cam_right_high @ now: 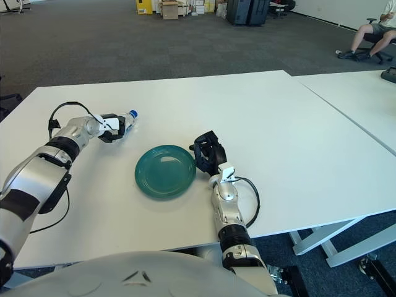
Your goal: Put the bottle into the plate.
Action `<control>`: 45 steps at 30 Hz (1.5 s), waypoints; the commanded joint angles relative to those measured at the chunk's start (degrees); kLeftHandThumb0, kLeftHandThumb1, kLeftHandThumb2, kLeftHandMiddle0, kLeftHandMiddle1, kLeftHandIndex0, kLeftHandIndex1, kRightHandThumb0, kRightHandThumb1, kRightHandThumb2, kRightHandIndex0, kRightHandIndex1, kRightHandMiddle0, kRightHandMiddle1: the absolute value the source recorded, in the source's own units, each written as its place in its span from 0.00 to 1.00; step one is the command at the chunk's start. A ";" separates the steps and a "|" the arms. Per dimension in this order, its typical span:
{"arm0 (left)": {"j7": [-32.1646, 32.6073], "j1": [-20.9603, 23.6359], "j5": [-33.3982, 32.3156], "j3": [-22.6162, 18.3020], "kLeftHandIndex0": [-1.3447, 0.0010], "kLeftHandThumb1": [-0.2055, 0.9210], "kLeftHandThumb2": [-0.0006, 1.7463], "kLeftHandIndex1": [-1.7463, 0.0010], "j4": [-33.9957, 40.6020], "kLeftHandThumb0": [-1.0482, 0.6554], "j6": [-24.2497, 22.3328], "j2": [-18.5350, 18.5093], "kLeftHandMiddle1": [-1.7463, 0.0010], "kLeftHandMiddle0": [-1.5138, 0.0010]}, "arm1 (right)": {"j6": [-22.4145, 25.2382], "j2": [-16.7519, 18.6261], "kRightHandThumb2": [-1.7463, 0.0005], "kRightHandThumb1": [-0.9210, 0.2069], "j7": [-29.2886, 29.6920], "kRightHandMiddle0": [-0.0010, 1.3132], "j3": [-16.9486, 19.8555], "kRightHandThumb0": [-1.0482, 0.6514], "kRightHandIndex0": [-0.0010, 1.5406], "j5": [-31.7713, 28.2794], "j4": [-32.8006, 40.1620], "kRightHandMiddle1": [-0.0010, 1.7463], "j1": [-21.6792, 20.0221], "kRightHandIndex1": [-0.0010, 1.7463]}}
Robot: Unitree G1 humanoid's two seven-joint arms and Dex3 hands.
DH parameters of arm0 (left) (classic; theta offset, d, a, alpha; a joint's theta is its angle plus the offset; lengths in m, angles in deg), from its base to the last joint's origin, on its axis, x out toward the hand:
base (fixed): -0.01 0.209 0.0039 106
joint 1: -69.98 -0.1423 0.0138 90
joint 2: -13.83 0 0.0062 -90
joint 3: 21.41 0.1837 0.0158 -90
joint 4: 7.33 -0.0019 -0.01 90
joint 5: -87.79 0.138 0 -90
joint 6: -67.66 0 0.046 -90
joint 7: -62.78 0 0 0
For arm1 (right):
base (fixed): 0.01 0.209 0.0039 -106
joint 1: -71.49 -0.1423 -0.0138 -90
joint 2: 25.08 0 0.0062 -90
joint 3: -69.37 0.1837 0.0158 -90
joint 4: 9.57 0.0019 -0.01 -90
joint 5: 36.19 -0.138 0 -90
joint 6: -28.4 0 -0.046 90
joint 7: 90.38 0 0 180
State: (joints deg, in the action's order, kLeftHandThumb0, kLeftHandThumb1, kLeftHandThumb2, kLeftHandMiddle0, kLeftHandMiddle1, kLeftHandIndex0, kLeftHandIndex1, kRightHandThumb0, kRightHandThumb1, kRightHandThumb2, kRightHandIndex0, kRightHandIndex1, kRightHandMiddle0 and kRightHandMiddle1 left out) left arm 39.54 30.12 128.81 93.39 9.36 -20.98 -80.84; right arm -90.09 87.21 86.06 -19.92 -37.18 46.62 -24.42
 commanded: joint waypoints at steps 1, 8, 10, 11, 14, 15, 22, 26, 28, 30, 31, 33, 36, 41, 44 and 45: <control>-24.84 -12.76 -0.63 5.20 0.84 1.00 0.29 0.01 -2.33 0.40 10.57 2.52 0.55 0.63 | 3.76 0.15 0.57 0.15 0.12 0.22 -0.93 0.40 0.25 0.85 -5.03 1.00 2.65 0.70; -24.05 -9.63 -3.55 3.60 0.78 0.90 0.37 0.02 -1.02 0.40 13.97 1.71 0.58 0.63 | 3.78 0.16 0.57 0.15 0.03 0.22 -0.82 0.40 0.25 0.73 -5.96 1.00 1.90 0.70; -20.12 -8.55 -3.65 3.53 0.76 0.84 0.43 0.01 -0.79 0.39 16.67 0.60 0.58 0.63 | 3.80 0.13 0.57 0.15 0.04 0.22 -0.77 0.40 0.25 0.71 -6.31 1.00 1.61 0.70; -18.51 -8.27 -3.61 3.61 0.75 0.82 0.45 0.01 -0.85 0.39 17.69 0.25 0.58 0.64 | 3.80 0.09 0.57 0.15 0.05 0.22 -0.72 0.40 0.25 0.69 -6.58 1.00 1.36 0.70; -14.82 -6.88 -3.79 3.48 0.73 0.77 0.50 0.00 -1.37 0.38 19.41 -0.83 0.59 0.65 | 3.50 -0.05 0.57 0.15 0.04 0.22 -0.74 0.40 0.25 0.74 -7.13 1.00 0.96 0.70; -13.81 -6.27 -3.87 3.36 0.72 0.75 0.51 0.00 -1.65 0.38 19.44 -1.13 0.60 0.66 | 3.33 -0.11 0.57 0.15 0.01 0.22 -0.78 0.40 0.25 0.78 -7.25 1.00 0.90 0.70; -9.37 0.18 -4.43 2.84 0.71 0.72 0.54 0.00 -2.22 0.38 16.59 -1.90 0.63 0.71 | 3.08 -0.39 0.58 0.14 0.03 0.22 -0.76 0.40 0.25 0.63 -8.54 1.00 -0.05 0.69; -6.12 3.43 -4.29 3.14 0.71 0.72 0.54 0.00 -2.17 0.38 16.01 -1.91 0.65 0.73 | 3.12 -0.41 0.58 0.14 0.20 0.22 -0.60 0.40 0.25 0.46 -8.95 1.00 -0.49 0.69; -3.84 4.89 -4.61 2.71 0.71 0.72 0.54 0.00 -2.09 0.38 15.93 -2.25 0.65 0.74 | 3.08 -0.41 0.58 0.14 0.34 0.21 -0.55 0.40 0.25 0.46 -8.99 1.00 -0.57 0.69; -1.56 6.18 -4.91 2.08 0.71 0.72 0.54 0.00 -2.16 0.38 15.76 -2.74 0.65 0.74 | 3.02 -0.43 0.58 0.14 0.44 0.21 -0.43 0.40 0.25 0.41 -9.29 1.00 -0.85 0.69; -0.89 6.68 -5.02 1.85 0.71 0.72 0.54 0.00 -2.24 0.38 15.69 -2.93 0.65 0.74 | 2.99 -0.44 0.58 0.14 0.46 0.21 -0.39 0.40 0.26 0.38 -9.38 1.00 -0.94 0.69; 0.78 8.79 -5.24 1.27 0.71 0.73 0.53 0.01 -2.48 0.38 14.80 -3.28 0.66 0.74 | 2.91 -0.44 0.58 0.14 0.47 0.21 -0.39 0.40 0.26 0.39 -9.39 1.00 -1.00 0.69; 3.04 11.74 -5.24 0.81 0.72 0.76 0.49 0.02 -3.03 0.38 12.81 -3.30 0.67 0.75 | 2.79 -0.39 0.58 0.14 0.43 0.22 -0.47 0.40 0.26 0.41 -9.04 1.00 -0.99 0.69; 5.79 13.78 -5.29 0.38 0.74 0.84 0.41 0.03 -3.75 0.39 10.32 -2.71 0.68 0.75 | 3.24 -0.46 0.57 0.15 0.86 0.22 -0.42 0.40 0.27 0.57 -9.47 1.00 -1.52 0.69; 9.12 13.62 -5.56 -0.27 0.77 0.93 0.32 0.04 -3.82 0.40 8.72 -1.97 0.68 0.76 | 3.49 -0.26 0.56 0.16 1.08 0.23 -0.18 0.40 0.27 0.21 -9.62 1.00 -1.63 0.68; 10.48 13.56 -5.69 -0.54 0.79 0.95 0.30 0.04 -3.78 0.40 8.42 -1.78 0.68 0.76 | 3.45 -0.21 0.56 0.16 1.15 0.23 -0.15 0.40 0.27 0.15 -9.61 1.00 -1.62 0.68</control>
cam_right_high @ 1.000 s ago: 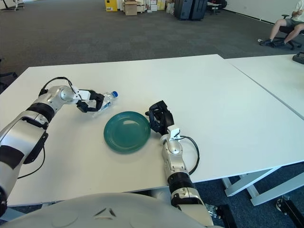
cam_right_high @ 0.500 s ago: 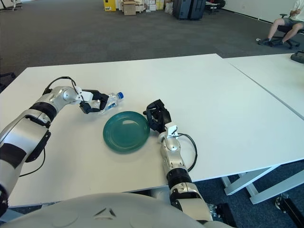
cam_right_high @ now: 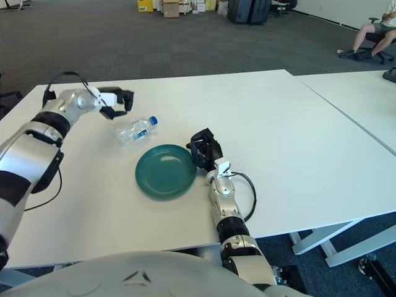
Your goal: Put the bottle into the plate.
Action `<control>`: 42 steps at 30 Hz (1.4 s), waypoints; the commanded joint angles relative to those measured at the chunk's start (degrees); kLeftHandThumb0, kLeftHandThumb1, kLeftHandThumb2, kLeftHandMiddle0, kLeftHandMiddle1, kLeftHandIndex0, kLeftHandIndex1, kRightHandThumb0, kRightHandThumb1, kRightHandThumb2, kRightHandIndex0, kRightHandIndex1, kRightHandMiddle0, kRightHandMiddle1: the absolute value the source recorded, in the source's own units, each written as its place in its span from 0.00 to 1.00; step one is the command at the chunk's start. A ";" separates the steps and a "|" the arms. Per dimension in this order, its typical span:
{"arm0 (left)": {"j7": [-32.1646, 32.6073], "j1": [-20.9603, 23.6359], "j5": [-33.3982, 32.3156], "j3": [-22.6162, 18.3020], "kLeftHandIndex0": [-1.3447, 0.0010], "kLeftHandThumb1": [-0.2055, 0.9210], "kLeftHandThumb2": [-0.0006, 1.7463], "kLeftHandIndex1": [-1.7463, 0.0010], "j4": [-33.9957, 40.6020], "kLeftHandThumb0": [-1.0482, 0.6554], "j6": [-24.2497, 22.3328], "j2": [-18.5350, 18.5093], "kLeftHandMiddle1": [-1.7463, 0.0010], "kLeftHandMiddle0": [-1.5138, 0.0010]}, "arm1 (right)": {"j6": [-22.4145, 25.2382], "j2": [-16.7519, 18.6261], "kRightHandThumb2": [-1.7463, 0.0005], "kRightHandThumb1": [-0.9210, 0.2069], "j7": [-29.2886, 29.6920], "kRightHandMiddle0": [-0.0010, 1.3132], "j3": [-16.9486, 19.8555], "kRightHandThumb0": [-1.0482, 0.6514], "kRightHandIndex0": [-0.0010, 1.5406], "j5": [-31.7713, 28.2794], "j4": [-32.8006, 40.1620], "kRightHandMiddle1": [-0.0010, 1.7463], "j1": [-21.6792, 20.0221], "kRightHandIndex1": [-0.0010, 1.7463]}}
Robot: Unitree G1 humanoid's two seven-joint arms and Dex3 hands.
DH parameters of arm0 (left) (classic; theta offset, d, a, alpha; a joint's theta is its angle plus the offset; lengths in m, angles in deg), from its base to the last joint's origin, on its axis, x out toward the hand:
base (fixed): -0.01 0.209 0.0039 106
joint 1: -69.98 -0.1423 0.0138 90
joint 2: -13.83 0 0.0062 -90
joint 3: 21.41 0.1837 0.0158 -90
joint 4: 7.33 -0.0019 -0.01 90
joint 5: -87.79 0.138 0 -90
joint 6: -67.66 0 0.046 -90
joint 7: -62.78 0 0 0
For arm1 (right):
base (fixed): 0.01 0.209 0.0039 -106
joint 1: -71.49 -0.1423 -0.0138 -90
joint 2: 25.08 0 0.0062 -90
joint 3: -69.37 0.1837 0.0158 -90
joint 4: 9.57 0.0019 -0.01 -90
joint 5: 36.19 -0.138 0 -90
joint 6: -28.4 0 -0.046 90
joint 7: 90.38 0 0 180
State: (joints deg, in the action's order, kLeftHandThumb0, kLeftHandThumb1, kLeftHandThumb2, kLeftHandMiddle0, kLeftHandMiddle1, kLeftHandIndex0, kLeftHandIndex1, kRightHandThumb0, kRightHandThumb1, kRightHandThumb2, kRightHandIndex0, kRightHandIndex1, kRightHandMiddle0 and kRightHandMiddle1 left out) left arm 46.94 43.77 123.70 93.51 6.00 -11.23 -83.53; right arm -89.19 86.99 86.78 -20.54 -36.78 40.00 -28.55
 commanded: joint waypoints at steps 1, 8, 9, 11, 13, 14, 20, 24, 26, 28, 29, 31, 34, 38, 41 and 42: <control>3.92 -0.11 -0.66 -0.81 0.80 0.97 0.29 0.03 -0.42 0.40 -1.46 1.02 0.67 0.76 | 2.51 0.03 0.56 0.16 0.48 0.23 0.48 0.40 0.27 -0.27 -2.98 1.00 2.52 0.68; 9.92 0.19 -1.01 -1.57 0.96 0.89 0.31 0.28 -0.68 0.30 -2.31 2.30 0.67 0.76 | 2.59 0.10 0.56 0.16 0.86 0.23 0.32 0.40 0.27 -0.05 -2.37 1.00 2.92 0.68; 10.55 0.28 -0.95 -1.61 0.97 0.88 0.31 0.29 -0.76 0.30 -2.45 2.49 0.67 0.76 | 2.65 0.09 0.56 0.16 0.92 0.23 0.29 0.40 0.27 -0.01 -2.32 1.00 2.95 0.68; 11.87 0.57 -0.79 -1.67 0.98 0.87 0.32 0.32 -1.07 0.29 -3.04 3.15 0.68 0.77 | 2.80 0.05 0.56 0.16 1.02 0.23 0.17 0.40 0.27 0.09 -2.21 1.00 3.01 0.68; 13.13 0.87 -0.64 -1.69 0.99 0.86 0.33 0.35 -1.38 0.29 -3.71 3.86 0.70 0.77 | 2.95 0.01 0.56 0.16 1.11 0.23 0.06 0.40 0.27 0.21 -2.09 1.00 3.08 0.68; 13.67 1.05 -0.59 -1.71 1.00 0.85 0.33 0.36 -1.53 0.30 -4.09 4.12 0.70 0.77 | 3.01 0.00 0.56 0.16 1.14 0.23 0.00 0.40 0.27 0.27 -2.00 1.00 3.14 0.68; 14.98 1.46 -0.60 -1.90 1.00 0.84 0.35 0.39 -1.89 0.31 -5.26 4.30 0.74 0.76 | 3.00 0.01 0.55 0.17 1.57 0.23 -0.30 0.40 0.27 0.61 -1.64 1.00 3.49 0.68; 15.66 1.46 -0.55 -1.97 0.99 0.85 0.36 0.37 -1.99 0.31 -5.61 4.70 0.74 0.75 | 3.06 -0.06 0.55 0.17 2.05 0.24 -0.45 0.40 0.27 0.97 -1.81 1.00 3.39 0.68; 15.87 1.46 -0.47 -1.91 1.00 0.85 0.36 0.37 -2.01 0.31 -5.67 4.82 0.74 0.75 | 3.09 -0.07 0.55 0.18 2.12 0.24 -0.47 0.40 0.28 1.05 -1.83 1.00 3.37 0.68; 16.48 1.46 -0.14 -1.63 1.00 0.85 0.36 0.38 -2.03 0.31 -5.84 5.13 0.75 0.76 | 3.19 -0.07 0.55 0.18 2.10 0.24 -0.49 0.40 0.28 1.11 -1.88 1.00 3.34 0.68; 17.26 1.38 0.25 -1.27 1.00 0.85 0.36 0.39 -2.03 0.31 -6.05 5.54 0.76 0.76 | 3.29 -0.06 0.54 0.18 2.01 0.24 -0.49 0.40 0.28 1.11 -1.90 1.00 3.35 0.68; 18.84 1.14 1.03 -0.63 1.00 0.85 0.36 0.44 -2.07 0.31 -6.43 6.35 0.78 0.78 | 3.49 -0.05 0.54 0.18 1.79 0.24 -0.44 0.40 0.27 1.08 -1.88 1.00 3.33 0.68; 23.33 -1.69 3.19 1.32 1.00 0.88 0.34 0.58 -2.71 0.30 -9.39 9.57 0.87 0.80 | 3.50 -0.14 0.54 0.18 1.49 0.24 -0.41 0.40 0.27 1.03 -1.91 1.00 3.35 0.69; 23.75 -2.70 4.42 2.50 1.00 0.94 0.30 0.68 -3.22 0.28 -12.79 11.13 0.91 0.82 | 3.33 -0.12 0.54 0.18 1.30 0.24 -0.39 0.40 0.27 0.97 -1.98 1.00 3.36 0.69; 18.86 -2.40 5.43 3.78 1.00 0.98 0.32 0.77 -3.79 0.24 -18.24 12.62 0.94 0.83 | 3.11 -0.08 0.54 0.18 1.03 0.24 -0.23 0.40 0.27 0.68 -2.19 1.00 3.36 0.69; 17.51 -2.31 5.60 4.01 1.00 0.99 0.34 0.80 -3.88 0.21 -19.37 12.94 0.94 0.83 | 3.06 -0.07 0.55 0.17 0.95 0.23 -0.18 0.40 0.27 0.61 -2.26 1.00 3.35 0.69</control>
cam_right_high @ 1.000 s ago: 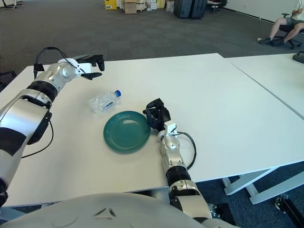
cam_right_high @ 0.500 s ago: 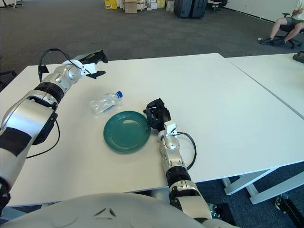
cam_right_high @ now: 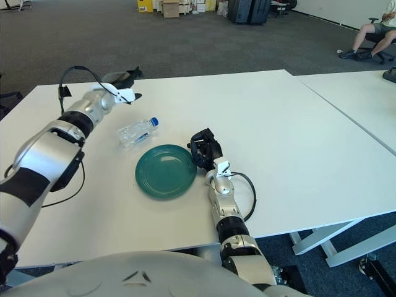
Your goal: Put the bottle into the plate.
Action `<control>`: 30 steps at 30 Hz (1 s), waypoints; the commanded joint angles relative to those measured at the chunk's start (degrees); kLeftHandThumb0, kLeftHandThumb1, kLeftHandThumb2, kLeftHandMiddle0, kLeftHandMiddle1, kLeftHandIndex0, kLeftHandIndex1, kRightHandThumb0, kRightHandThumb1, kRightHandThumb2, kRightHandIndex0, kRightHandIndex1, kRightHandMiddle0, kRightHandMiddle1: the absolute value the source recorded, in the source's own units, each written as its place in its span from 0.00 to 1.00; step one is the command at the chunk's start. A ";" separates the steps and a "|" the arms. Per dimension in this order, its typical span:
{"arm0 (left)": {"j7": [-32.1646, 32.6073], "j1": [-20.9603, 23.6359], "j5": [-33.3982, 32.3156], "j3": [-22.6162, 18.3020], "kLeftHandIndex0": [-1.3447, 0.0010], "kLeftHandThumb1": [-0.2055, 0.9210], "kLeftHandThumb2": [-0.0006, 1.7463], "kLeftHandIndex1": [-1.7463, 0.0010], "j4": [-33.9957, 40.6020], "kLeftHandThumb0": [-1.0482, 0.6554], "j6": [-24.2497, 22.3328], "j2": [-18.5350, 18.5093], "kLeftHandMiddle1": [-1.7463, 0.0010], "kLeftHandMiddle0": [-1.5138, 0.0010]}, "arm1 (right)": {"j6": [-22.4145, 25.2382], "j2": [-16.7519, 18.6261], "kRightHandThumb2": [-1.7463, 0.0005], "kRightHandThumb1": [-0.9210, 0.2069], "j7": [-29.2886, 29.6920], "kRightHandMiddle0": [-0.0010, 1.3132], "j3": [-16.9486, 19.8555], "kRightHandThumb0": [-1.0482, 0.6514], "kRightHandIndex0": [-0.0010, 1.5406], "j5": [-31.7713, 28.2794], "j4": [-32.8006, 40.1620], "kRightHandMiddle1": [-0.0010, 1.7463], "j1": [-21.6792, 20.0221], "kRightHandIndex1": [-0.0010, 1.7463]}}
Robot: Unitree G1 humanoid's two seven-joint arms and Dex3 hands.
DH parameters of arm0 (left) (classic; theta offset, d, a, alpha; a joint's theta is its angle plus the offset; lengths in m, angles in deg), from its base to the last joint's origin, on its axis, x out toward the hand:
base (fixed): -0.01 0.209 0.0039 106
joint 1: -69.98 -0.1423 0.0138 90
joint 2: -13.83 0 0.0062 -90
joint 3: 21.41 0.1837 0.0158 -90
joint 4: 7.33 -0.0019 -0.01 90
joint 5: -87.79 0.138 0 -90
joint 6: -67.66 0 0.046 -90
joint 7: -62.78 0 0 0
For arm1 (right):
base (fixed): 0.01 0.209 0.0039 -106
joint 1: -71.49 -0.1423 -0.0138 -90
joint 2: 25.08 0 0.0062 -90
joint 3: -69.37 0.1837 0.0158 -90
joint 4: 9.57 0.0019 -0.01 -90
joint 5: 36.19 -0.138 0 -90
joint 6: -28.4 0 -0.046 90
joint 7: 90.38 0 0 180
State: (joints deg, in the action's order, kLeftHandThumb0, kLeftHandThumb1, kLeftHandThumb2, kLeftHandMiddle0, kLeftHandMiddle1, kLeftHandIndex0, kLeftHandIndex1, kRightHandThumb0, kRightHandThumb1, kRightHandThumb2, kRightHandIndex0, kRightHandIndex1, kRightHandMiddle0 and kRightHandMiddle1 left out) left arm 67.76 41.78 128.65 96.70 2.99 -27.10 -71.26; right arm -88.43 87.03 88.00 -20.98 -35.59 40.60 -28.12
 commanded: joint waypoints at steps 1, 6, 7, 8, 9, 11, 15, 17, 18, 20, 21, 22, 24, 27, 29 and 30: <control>-4.94 -0.32 0.81 1.03 1.00 0.99 0.35 0.83 -0.93 0.20 -4.48 1.01 0.95 0.83 | 2.23 -0.10 0.55 0.17 -0.36 0.23 0.34 0.40 0.27 -0.64 -2.92 1.00 2.91 0.69; -10.23 -1.86 1.23 1.99 1.00 1.00 0.45 0.84 -1.00 0.11 -6.38 2.27 0.94 0.80 | 2.14 0.00 0.56 0.16 -0.58 0.22 0.62 0.40 0.28 -0.92 -3.08 1.00 2.85 0.68; -10.86 -2.14 1.27 2.15 1.00 1.00 0.47 0.83 -0.95 0.10 -6.65 2.79 0.94 0.79 | 2.20 0.04 0.57 0.16 -0.59 0.22 0.67 0.40 0.28 -0.98 -3.10 1.00 2.83 0.68; -11.31 -2.26 1.31 2.25 1.00 1.00 0.49 0.84 -0.90 0.08 -6.88 3.15 0.94 0.80 | 2.23 0.07 0.57 0.15 -0.60 0.22 0.71 0.40 0.28 -1.03 -3.12 1.00 2.82 0.68; -12.11 -2.22 1.31 2.34 1.00 1.00 0.52 0.85 -0.86 0.06 -7.18 3.66 0.95 0.80 | 2.25 0.10 0.57 0.15 -0.62 0.22 0.76 0.40 0.28 -1.09 -3.18 1.00 2.81 0.68; -13.37 -2.01 1.09 2.16 1.00 1.00 0.58 0.91 -0.78 0.03 -7.46 3.41 0.96 0.83 | 2.28 0.14 0.57 0.15 -0.63 0.22 0.80 0.40 0.27 -1.07 -3.57 1.00 2.63 0.68; -14.64 -1.49 0.65 1.64 1.00 1.00 0.65 0.98 -0.62 0.01 -7.92 2.22 0.99 0.88 | 2.27 0.17 0.57 0.16 -0.67 0.22 0.81 0.40 0.27 -0.92 -4.04 1.00 2.41 0.67; -15.54 -0.96 0.39 1.33 1.00 1.00 0.66 0.99 -0.56 0.00 -8.62 1.92 0.99 0.89 | 2.26 0.19 0.57 0.16 -0.70 0.23 0.76 0.40 0.27 -0.86 -4.16 1.00 2.35 0.67; -15.94 -0.74 0.28 1.20 1.00 1.00 0.67 0.99 -0.54 0.00 -8.94 1.84 1.00 0.90 | 2.26 0.20 0.57 0.16 -0.72 0.23 0.74 0.40 0.27 -0.84 -4.20 1.00 2.33 0.67; -17.98 -0.56 0.17 1.12 1.00 1.00 0.69 1.00 -0.66 0.00 -9.49 2.11 1.00 0.92 | 2.30 0.23 0.57 0.16 -0.93 0.23 0.76 0.40 0.27 -0.97 -4.31 1.00 2.25 0.67; -19.10 -0.56 0.31 1.30 1.00 1.00 0.70 1.00 -0.73 0.00 -9.32 2.09 1.00 0.93 | 2.32 0.28 0.57 0.16 -1.05 0.23 0.79 0.40 0.27 -1.07 -4.36 1.00 2.20 0.67; -20.01 -0.72 0.48 1.48 1.00 1.00 0.71 1.00 -0.82 0.00 -8.92 1.89 1.00 0.95 | 2.26 0.30 0.57 0.16 -1.20 0.23 0.84 0.40 0.27 -1.19 -4.49 1.00 2.13 0.68; -21.09 -0.95 0.72 1.71 0.97 1.00 0.73 0.99 -0.89 0.00 -8.35 1.51 1.00 0.96 | 2.07 0.31 0.57 0.16 -1.39 0.23 0.92 0.40 0.27 -1.31 -4.72 1.00 2.05 0.68; -22.26 -0.93 0.83 1.83 0.98 1.00 0.74 0.82 -0.88 0.00 -8.24 1.28 1.00 0.97 | 1.75 0.28 0.56 0.16 -1.50 0.23 1.00 0.40 0.28 -1.36 -4.96 1.00 1.98 0.68; -23.51 -0.82 0.87 1.94 0.99 1.00 0.75 0.71 -0.90 0.00 -8.37 1.19 1.00 0.98 | 1.42 0.23 0.56 0.16 -1.53 0.23 1.04 0.40 0.28 -1.36 -5.18 1.00 1.89 0.68; -24.06 -0.81 0.88 1.99 0.99 1.00 0.75 0.61 -0.91 0.00 -8.42 1.13 1.00 0.98 | 1.23 0.21 0.56 0.16 -1.53 0.23 1.05 0.40 0.28 -1.34 -5.30 1.00 1.84 0.68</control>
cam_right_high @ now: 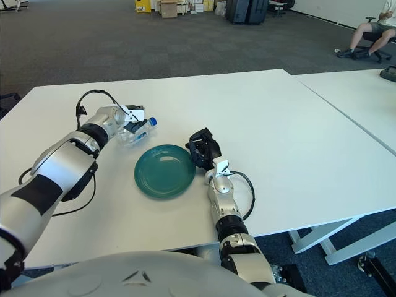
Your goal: Put the bottle into the plate.
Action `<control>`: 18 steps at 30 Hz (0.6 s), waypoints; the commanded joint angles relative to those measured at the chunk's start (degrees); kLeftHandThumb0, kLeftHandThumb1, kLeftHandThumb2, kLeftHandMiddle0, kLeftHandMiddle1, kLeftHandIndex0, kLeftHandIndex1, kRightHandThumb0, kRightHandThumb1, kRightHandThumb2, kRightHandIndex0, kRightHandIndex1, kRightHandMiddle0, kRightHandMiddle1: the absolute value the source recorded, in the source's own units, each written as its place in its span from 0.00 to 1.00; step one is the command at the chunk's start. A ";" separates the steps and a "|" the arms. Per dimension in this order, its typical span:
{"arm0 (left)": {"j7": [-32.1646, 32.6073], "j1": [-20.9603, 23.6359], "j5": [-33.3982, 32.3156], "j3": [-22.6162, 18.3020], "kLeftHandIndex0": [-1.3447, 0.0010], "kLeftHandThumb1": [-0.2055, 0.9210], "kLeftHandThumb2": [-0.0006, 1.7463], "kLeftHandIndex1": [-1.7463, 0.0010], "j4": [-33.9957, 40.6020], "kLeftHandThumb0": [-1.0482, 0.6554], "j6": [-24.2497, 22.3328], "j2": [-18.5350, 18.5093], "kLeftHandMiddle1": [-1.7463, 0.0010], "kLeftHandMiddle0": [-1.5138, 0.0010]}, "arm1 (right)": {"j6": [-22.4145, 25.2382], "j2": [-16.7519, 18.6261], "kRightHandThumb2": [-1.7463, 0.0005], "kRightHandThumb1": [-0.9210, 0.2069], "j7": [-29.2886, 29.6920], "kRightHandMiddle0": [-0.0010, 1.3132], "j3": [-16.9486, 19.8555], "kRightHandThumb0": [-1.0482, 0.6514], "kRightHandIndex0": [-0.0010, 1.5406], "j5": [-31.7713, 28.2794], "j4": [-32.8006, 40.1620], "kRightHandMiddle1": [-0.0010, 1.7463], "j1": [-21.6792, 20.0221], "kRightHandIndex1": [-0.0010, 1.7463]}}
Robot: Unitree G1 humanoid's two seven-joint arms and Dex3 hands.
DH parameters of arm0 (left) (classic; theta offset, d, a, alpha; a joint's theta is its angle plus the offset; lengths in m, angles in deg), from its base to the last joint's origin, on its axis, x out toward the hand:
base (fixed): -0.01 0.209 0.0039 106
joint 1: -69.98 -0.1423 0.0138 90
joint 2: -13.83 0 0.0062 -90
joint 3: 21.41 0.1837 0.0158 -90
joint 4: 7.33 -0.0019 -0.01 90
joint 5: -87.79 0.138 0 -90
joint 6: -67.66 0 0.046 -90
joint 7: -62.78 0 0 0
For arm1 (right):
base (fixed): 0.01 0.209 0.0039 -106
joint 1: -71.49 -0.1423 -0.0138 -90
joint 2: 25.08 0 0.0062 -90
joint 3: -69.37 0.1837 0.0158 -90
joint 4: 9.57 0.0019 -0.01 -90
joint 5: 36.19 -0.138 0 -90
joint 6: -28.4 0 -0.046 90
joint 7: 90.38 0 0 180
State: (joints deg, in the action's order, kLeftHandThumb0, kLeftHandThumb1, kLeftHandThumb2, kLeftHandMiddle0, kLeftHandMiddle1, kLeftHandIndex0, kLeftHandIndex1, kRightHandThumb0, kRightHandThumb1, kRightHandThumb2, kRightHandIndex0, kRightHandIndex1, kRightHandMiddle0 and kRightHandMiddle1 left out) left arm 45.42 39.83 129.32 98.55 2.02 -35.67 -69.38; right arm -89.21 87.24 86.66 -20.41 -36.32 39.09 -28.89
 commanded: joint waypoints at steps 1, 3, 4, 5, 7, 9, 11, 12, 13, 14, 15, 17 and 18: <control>-2.20 1.18 0.27 0.23 0.99 1.00 0.75 0.53 0.05 0.00 0.13 -0.84 1.00 0.98 | 1.90 -0.03 0.56 0.16 -0.17 0.23 0.45 0.40 0.28 -0.56 -3.88 1.00 2.59 0.68; -3.53 1.23 0.61 0.67 0.98 1.00 0.74 0.39 0.06 0.00 0.34 -1.60 0.99 0.97 | 1.89 -0.15 0.56 0.16 -0.05 0.23 0.31 0.40 0.28 -0.29 -3.87 1.00 2.60 0.68; -4.00 1.23 0.80 0.87 0.97 1.00 0.74 0.30 0.06 0.00 0.50 -1.99 0.99 0.95 | 1.92 -0.21 0.56 0.16 -0.01 0.23 0.26 0.40 0.28 -0.20 -3.89 1.00 2.59 0.67; -4.27 1.22 0.93 0.99 0.95 1.00 0.73 0.24 0.07 0.00 0.61 -2.23 0.98 0.94 | 1.92 -0.24 0.56 0.16 0.00 0.23 0.24 0.40 0.28 -0.16 -3.92 1.00 2.58 0.67; -4.74 1.23 1.45 1.44 0.93 1.00 0.73 0.18 0.05 0.00 1.06 -3.05 0.99 0.94 | 2.08 -0.30 0.56 0.16 -0.01 0.23 0.18 0.40 0.27 -0.11 -3.98 1.00 2.52 0.67; -4.95 1.29 1.87 1.91 0.92 1.00 0.73 0.15 0.04 0.00 1.32 -3.61 0.99 0.94 | 2.23 -0.36 0.56 0.16 -0.08 0.23 0.19 0.40 0.27 -0.16 -4.04 1.00 2.44 0.67; -4.75 1.54 2.54 2.58 0.90 1.00 0.72 0.11 0.02 0.00 1.63 -4.93 0.99 0.95 | 2.47 -0.30 0.56 0.16 -0.24 0.23 0.23 0.40 0.27 -0.35 -4.05 1.00 2.37 0.67; -4.58 1.84 2.91 2.85 0.90 1.00 0.71 0.10 0.00 0.00 1.69 -5.80 1.00 0.95 | 2.61 -0.25 0.56 0.16 -0.36 0.23 0.30 0.40 0.27 -0.52 -4.08 1.00 2.31 0.67; -4.48 2.04 3.12 2.98 0.90 1.00 0.71 0.12 -0.01 0.00 1.71 -6.34 1.00 0.96 | 2.70 -0.23 0.56 0.16 -0.43 0.23 0.35 0.40 0.27 -0.62 -4.11 1.00 2.27 0.67; -4.26 2.13 3.38 3.20 0.90 1.00 0.71 0.14 -0.02 0.00 1.67 -6.59 1.00 0.97 | 2.74 -0.21 0.56 0.16 -0.49 0.23 0.40 0.40 0.27 -0.70 -4.16 1.00 2.22 0.67; -4.11 2.18 3.56 3.36 0.90 1.00 0.71 0.14 -0.03 0.00 1.65 -6.71 1.00 0.97 | 2.78 -0.21 0.56 0.16 -0.55 0.23 0.45 0.40 0.27 -0.76 -4.18 1.00 2.19 0.67; -3.75 2.15 3.97 3.68 0.90 1.00 0.71 0.15 -0.04 0.00 1.57 -6.66 1.00 0.98 | 2.80 -0.21 0.56 0.16 -0.64 0.23 0.52 0.40 0.27 -0.81 -4.21 1.00 2.14 0.67; -3.19 2.22 4.67 4.29 0.90 1.00 0.71 0.16 -0.05 0.00 1.09 -7.00 1.00 0.98 | 2.77 -0.19 0.56 0.16 -0.65 0.23 0.56 0.40 0.27 -0.82 -4.27 1.00 2.08 0.67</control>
State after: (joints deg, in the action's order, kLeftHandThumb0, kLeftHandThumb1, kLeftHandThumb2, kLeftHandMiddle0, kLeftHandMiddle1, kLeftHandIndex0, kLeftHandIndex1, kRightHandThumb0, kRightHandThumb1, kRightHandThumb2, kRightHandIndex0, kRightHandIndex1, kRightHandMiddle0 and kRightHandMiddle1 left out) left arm 41.20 40.28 132.88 101.98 1.91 -34.16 -75.06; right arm -89.47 87.16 86.12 -20.33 -36.45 38.40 -29.34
